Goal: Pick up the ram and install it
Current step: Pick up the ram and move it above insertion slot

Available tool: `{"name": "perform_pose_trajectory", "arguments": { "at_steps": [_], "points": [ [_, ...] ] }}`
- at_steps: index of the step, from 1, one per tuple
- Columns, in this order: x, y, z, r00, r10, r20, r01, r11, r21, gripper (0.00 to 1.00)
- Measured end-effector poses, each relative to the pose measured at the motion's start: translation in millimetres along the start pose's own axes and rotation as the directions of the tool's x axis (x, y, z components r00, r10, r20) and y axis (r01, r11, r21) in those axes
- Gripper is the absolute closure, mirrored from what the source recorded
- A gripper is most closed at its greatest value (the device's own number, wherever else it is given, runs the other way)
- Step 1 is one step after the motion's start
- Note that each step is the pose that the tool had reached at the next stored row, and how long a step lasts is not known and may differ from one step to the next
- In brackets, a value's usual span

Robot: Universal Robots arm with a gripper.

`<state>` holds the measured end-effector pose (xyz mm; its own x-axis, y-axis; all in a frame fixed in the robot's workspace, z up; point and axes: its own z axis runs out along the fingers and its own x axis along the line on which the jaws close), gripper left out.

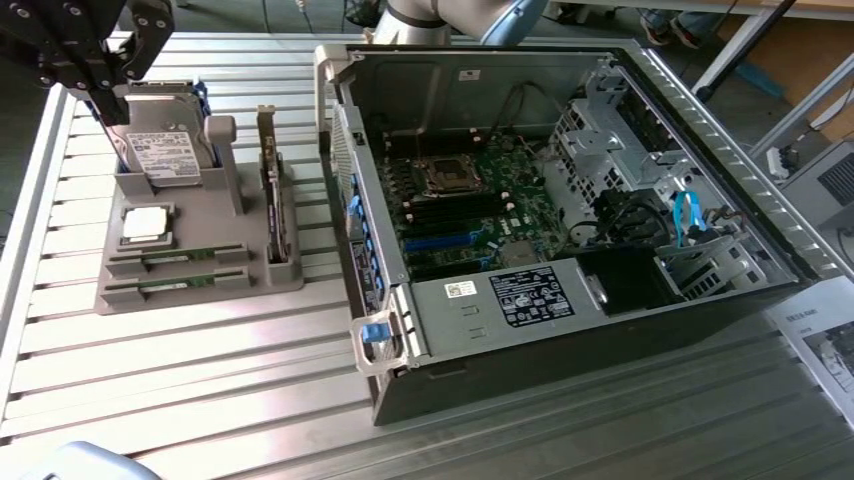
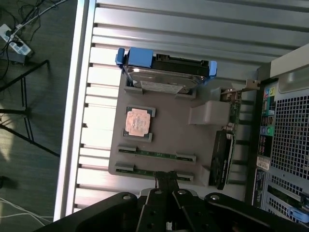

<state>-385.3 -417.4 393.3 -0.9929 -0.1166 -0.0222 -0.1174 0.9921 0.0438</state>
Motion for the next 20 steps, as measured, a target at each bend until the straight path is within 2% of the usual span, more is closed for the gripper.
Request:
{"name": "perform_pose_trajectory", "arguments": {
  "at_steps": [12, 20],
  "points": [
    [0.0, 0.1, 0.0, 0.9982, -0.060, -0.0026, 0.060, 0.9982, -0.0014, 0.90],
    [0.0, 0.0, 0.0, 0.9942, -0.108, -0.0046, 0.108, 0.9942, -0.0026, 0.90]
  ]
}}
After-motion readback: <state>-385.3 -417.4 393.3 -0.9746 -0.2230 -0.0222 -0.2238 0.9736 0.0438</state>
